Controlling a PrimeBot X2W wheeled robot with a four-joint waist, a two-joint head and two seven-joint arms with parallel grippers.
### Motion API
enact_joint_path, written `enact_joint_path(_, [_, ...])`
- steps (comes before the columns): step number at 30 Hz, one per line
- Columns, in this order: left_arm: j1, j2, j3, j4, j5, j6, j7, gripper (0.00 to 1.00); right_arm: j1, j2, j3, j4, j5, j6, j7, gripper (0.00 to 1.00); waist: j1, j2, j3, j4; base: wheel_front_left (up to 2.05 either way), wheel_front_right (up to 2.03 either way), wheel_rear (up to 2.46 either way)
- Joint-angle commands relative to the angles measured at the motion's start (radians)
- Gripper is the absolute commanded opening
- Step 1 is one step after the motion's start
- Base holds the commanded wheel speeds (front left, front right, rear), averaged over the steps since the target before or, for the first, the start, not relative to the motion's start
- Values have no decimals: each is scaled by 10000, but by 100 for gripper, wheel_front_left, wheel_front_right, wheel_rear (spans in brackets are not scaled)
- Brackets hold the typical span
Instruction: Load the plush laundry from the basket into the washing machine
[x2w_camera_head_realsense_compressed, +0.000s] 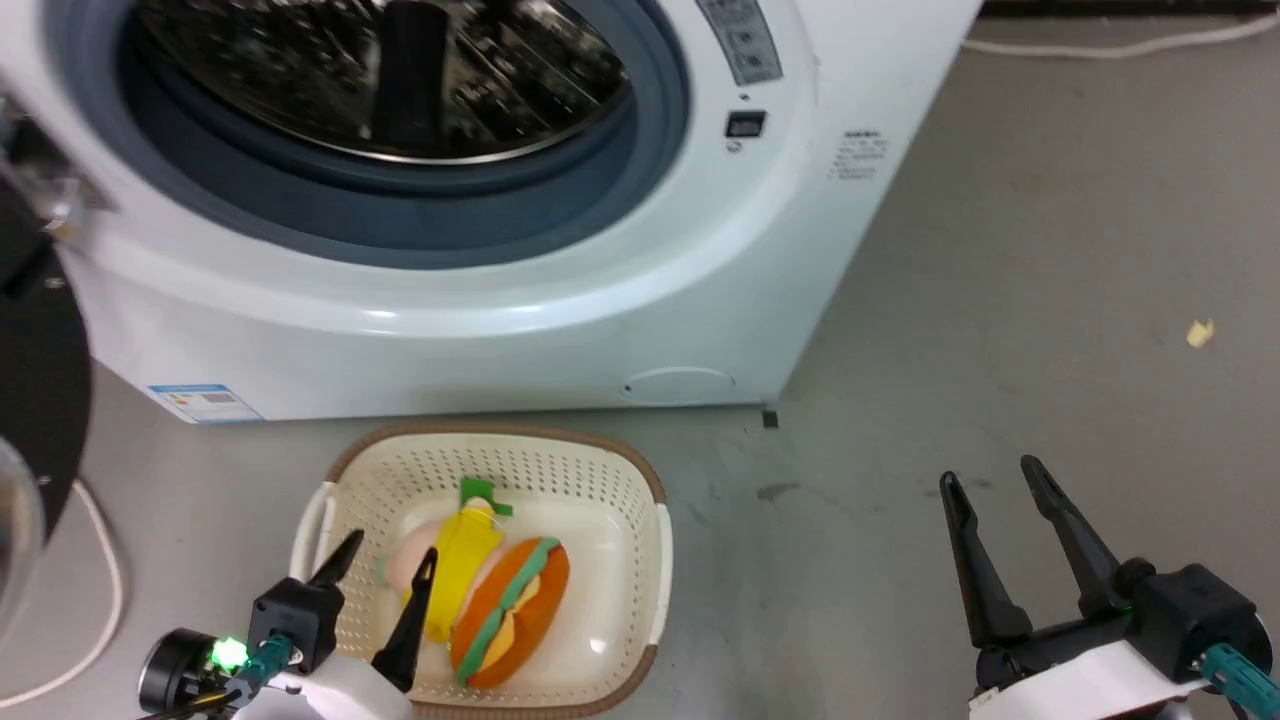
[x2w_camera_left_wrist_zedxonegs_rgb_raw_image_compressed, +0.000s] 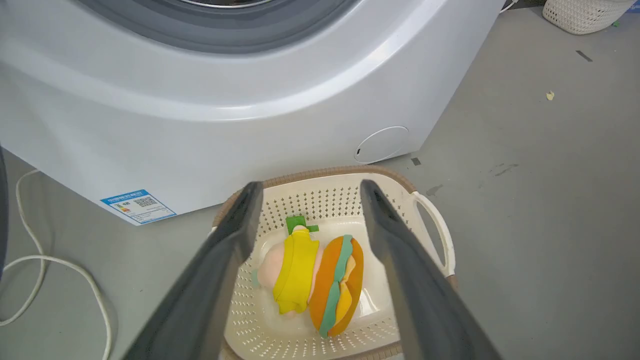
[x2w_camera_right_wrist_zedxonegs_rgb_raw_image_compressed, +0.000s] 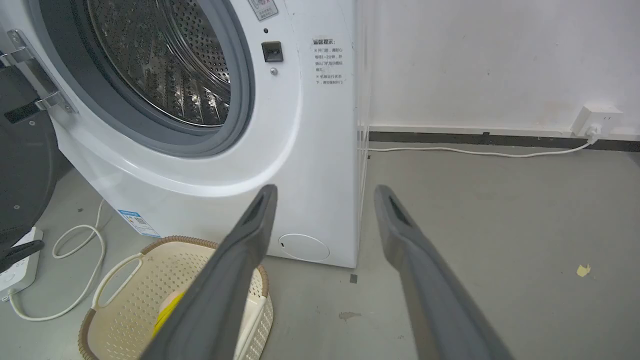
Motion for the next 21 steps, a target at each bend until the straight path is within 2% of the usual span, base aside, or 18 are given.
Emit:
enact_joint_path(1, [-179, 166, -162, 164, -144, -53, -111, 100, 118, -5, 57, -142, 124, 2, -108, 100, -2, -1, 219, -178, 0, 0, 0])
enact_joint_path(21, [-1583, 1942, -2295, 2836, -2052, -271, -401, 100, 708, -8, 704, -1271, 1028, 3, -525, 100, -2, -1, 2137, -1367, 0, 0, 0])
